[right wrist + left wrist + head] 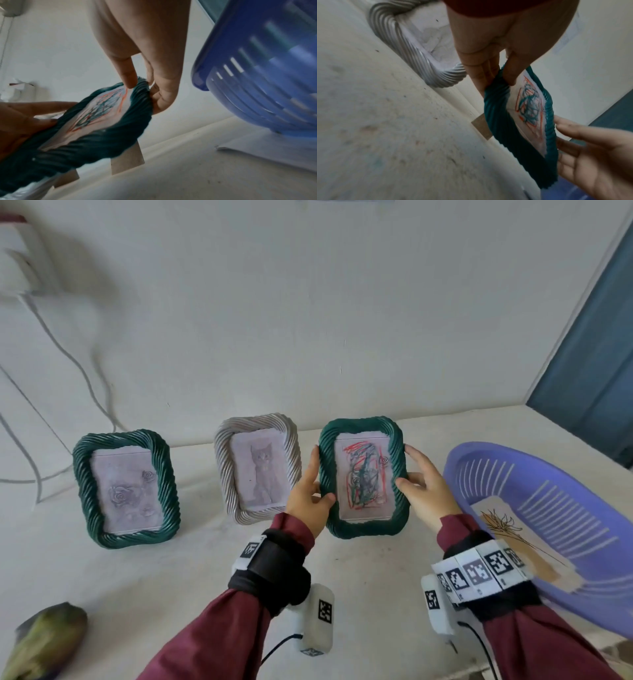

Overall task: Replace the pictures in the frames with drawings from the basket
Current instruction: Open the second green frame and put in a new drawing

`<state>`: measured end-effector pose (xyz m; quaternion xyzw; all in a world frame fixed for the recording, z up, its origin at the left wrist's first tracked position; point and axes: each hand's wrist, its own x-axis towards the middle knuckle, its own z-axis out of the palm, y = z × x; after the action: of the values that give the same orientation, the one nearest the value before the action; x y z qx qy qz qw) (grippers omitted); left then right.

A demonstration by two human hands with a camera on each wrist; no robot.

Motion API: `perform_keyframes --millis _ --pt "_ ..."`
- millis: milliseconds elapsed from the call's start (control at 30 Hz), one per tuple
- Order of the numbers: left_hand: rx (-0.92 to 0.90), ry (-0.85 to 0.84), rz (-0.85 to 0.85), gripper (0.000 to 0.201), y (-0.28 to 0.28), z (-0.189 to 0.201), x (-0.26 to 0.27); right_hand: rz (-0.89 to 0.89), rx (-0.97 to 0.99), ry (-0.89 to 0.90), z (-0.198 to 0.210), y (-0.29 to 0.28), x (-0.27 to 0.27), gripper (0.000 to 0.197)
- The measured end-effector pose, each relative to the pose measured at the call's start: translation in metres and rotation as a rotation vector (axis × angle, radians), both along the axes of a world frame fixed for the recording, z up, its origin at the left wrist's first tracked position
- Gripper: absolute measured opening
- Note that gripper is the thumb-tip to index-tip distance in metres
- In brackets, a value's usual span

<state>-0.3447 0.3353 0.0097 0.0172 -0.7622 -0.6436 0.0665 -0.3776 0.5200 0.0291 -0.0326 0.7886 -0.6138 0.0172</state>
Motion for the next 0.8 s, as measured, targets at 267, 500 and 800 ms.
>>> perform_keyframes --millis 267,500,800 --pt "0.303 -0.042 0.113 0.074 0.002 0.005 0.071 0.151 -0.278 -0.020 -0.008 0.017 0.078 0.054" --pt "0.316 -0.141 0.143 0.072 0.010 -0.003 0.139 0.216 -0.497 -0.075 -0.023 0.026 0.144 0.063" --pt "0.075 -0.050 0.442 0.062 0.022 -0.002 0.184 0.254 -0.378 0.188 -0.021 0.019 0.193 0.078"
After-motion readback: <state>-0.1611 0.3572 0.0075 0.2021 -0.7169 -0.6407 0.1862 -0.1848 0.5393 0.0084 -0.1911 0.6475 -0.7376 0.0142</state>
